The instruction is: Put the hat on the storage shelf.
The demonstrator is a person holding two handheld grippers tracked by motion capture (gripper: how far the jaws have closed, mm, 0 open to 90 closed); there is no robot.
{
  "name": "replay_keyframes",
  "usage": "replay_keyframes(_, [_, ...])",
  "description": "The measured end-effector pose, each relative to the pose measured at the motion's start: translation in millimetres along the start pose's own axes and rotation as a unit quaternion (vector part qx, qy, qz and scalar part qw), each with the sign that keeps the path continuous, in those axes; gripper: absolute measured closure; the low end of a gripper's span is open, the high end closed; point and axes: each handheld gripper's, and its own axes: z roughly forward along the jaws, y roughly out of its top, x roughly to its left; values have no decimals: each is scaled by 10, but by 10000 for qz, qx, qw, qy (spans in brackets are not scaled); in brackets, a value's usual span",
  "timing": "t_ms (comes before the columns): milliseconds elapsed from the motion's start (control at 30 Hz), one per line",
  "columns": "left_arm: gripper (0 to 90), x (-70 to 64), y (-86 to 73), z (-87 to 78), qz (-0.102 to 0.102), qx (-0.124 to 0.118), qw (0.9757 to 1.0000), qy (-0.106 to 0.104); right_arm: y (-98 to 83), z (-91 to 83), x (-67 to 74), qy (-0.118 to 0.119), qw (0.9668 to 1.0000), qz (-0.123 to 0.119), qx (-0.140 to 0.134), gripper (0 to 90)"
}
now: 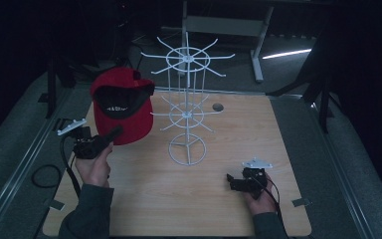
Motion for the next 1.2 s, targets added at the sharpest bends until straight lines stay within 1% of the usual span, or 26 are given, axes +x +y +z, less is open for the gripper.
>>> replay_keyframes(433, [842,-38,79,-56,146,-149,9998,38,0,0,1,0,10000,5,2,134])
replay_keyframes(667, [842,-71,102,-68,172,-219,9996,40,0,1,-1,-3,10000,-8,-4,134])
replay_keyframes(767, [842,-82,117,-80,203,-266,9994,29,0,1,-1,-3,10000,-10,-6,134])
replay_keyframes(867, [842,-93,132,-98,283,-300,9991,22,0,2,-2,-4,10000,-13,-8,134])
replay_keyframes(967, [842,-98,145,-115,307,-373,9988,-7,0,2,-2,-6,10000,-16,-10,134])
replay_keyframes(1200, [842,-112,187,-155,363,-476,9982,23,0,1,-2,-7,10000,-15,-8,134])
